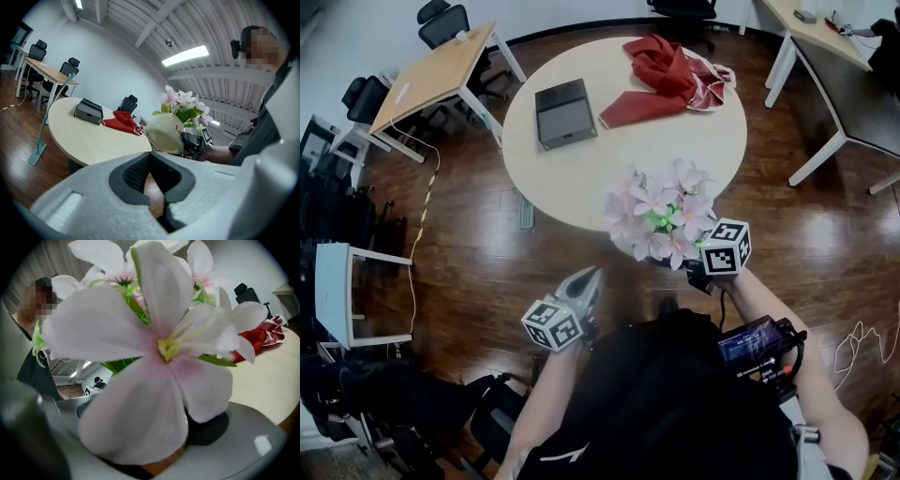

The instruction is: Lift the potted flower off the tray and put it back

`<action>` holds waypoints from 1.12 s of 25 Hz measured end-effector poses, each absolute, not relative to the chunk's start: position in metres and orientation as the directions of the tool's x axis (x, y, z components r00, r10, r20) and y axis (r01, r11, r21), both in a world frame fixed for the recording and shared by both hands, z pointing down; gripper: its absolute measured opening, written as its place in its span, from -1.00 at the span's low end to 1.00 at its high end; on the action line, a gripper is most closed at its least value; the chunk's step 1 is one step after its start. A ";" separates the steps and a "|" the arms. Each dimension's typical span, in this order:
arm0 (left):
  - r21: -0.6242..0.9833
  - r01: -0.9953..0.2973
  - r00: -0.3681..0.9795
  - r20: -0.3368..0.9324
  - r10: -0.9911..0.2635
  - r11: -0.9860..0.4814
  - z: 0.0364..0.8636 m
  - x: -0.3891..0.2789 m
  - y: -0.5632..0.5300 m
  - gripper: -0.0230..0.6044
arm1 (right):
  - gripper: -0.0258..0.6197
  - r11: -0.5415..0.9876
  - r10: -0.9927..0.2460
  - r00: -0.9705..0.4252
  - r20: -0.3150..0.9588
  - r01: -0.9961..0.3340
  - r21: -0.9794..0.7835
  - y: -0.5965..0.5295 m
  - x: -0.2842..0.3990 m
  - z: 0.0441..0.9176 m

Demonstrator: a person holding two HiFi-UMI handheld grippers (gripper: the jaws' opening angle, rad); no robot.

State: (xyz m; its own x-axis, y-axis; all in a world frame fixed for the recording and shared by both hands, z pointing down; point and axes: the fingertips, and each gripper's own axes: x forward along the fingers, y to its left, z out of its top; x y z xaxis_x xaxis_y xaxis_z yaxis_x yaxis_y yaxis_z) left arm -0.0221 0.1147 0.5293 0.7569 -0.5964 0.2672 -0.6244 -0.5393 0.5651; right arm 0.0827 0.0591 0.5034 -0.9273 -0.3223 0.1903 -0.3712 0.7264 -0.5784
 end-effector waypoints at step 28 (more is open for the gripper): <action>0.573 -0.603 0.772 0.246 -0.586 -0.555 0.538 -0.116 0.123 -0.91 | 0.59 0.686 -0.375 -0.898 0.228 -0.435 -0.584 0.062 -0.004 0.531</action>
State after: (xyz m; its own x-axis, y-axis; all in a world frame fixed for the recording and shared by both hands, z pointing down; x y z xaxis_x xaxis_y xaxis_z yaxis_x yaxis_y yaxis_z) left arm -0.1156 0.1229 0.5381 0.7721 -0.5860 0.2459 -0.6034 -0.5547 0.5729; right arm -0.0039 0.0616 0.5308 -0.8983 -0.3755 0.2282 -0.4349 0.6857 -0.5837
